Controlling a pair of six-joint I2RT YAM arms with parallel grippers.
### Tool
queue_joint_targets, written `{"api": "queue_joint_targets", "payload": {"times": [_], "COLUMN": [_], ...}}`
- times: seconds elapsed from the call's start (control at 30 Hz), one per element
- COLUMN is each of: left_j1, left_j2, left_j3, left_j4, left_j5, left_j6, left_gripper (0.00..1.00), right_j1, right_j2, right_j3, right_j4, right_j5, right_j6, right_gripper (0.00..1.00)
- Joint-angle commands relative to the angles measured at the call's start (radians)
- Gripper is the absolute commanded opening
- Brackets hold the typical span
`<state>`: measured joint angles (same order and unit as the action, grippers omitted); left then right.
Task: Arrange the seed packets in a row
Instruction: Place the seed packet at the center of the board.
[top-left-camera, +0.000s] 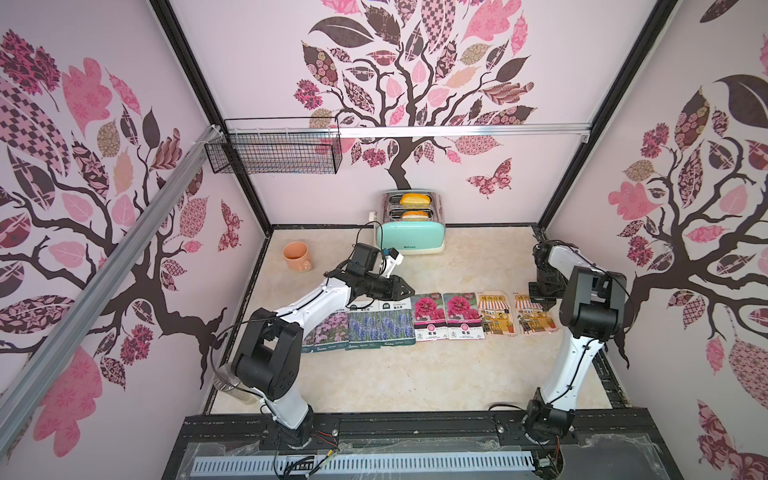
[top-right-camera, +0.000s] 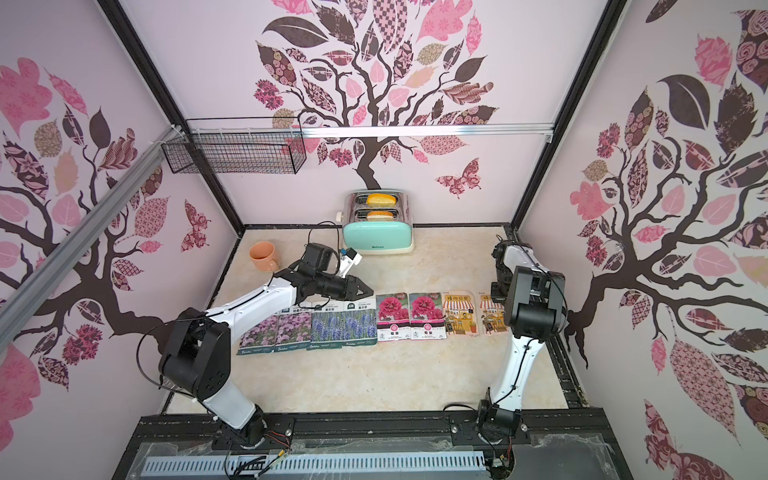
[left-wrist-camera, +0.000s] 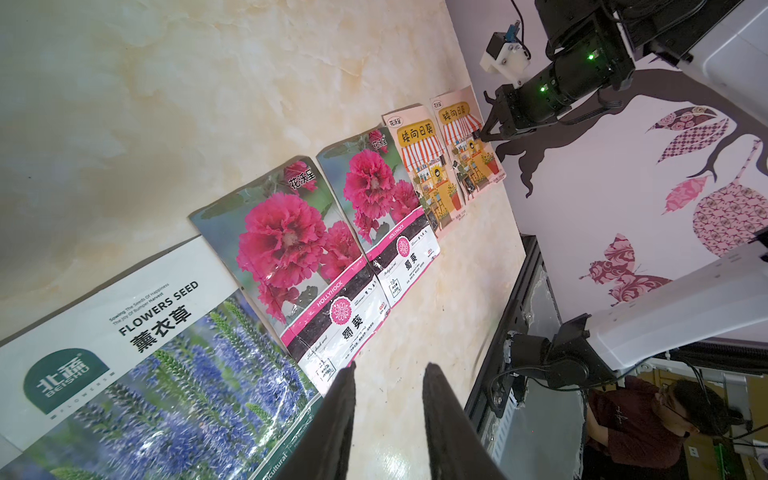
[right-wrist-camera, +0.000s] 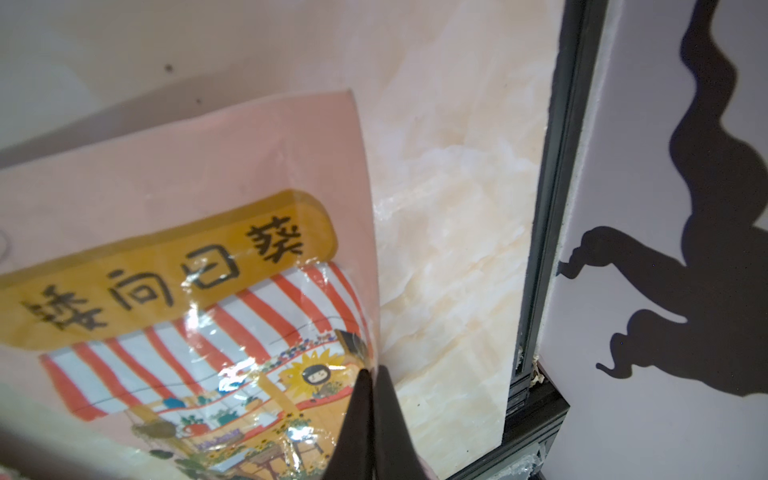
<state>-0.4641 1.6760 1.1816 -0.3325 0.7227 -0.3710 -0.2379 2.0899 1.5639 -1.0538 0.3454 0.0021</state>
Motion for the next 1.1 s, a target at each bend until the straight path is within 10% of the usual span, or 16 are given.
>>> {"api": "queue_joint_targets", "payload": {"times": [0.0,1.07], "left_j1": [0.007,0.008], "left_j2": [0.007,-0.033], "left_j3": [0.012,-0.009], "left_j4": [-0.003,-0.003], "left_j5": [-0.005,-0.108], "left_j6": [0.001,0.018], "left_gripper": [0.32,0.36], "right_j1": [0.005,0.017], "right_j2": [-0.015,-0.174], "right_j3": [0.001,0.044], "right_j4": [-0.018,0.048], "right_j5": [0.003,-0.065], "right_j6": [0.013,0.025], "right_gripper": [0.11,0.52]}}
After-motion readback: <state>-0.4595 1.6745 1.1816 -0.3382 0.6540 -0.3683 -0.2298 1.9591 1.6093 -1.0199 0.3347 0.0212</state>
